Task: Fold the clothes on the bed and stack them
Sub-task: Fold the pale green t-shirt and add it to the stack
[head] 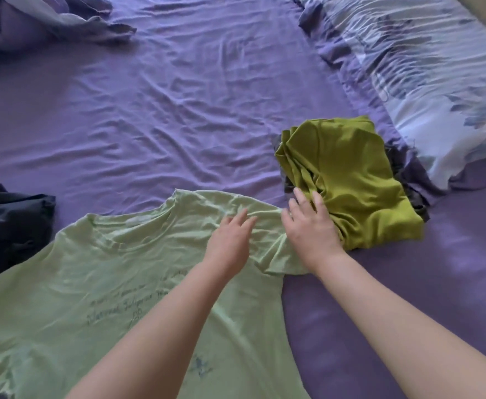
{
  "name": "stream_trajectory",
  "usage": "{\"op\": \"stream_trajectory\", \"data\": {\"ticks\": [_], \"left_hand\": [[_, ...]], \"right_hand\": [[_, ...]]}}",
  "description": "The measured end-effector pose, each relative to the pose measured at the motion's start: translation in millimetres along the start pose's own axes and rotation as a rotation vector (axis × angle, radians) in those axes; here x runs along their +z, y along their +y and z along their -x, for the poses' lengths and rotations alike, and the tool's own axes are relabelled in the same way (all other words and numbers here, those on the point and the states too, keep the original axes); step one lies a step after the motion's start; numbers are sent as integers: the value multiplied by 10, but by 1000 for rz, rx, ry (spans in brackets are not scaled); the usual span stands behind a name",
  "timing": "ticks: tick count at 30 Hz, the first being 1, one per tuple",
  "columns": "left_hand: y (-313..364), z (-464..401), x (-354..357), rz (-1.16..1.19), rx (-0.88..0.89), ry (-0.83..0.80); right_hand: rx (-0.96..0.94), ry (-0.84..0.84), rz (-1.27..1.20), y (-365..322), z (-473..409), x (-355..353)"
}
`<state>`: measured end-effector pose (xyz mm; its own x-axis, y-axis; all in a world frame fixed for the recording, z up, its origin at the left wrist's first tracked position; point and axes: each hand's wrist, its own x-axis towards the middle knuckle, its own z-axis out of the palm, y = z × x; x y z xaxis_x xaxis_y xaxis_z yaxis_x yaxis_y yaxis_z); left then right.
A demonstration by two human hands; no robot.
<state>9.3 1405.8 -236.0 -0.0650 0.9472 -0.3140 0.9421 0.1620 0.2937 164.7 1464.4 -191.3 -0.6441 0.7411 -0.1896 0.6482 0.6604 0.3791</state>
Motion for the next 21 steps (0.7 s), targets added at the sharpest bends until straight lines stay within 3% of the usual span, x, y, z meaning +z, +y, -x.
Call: {"op": "stream_trajectory", "data": {"ticks": [3, 7, 10, 13, 16, 19, 21], "left_hand": [[85, -390, -101, 71, -75, 34], [145, -653, -117, 69, -156, -40], [78, -719, -195, 200, -239, 92], [85, -891, -359, 392, -357, 242], [161, -1031, -377, 429, -427, 222], [215, -979, -247, 497, -486, 175], [272, -853, -199, 661, -478, 150]], "right_hand": [[22, 47, -19, 170, -85, 14], [27, 216, -225, 340, -71, 129], [72, 278, -398, 471, -37, 160], [150, 285, -571, 581, -60, 167], [249, 232, -749, 628, -145, 193], [270, 205, -774, 615, -180, 212], [269, 185, -761, 610, -192, 189]]}}
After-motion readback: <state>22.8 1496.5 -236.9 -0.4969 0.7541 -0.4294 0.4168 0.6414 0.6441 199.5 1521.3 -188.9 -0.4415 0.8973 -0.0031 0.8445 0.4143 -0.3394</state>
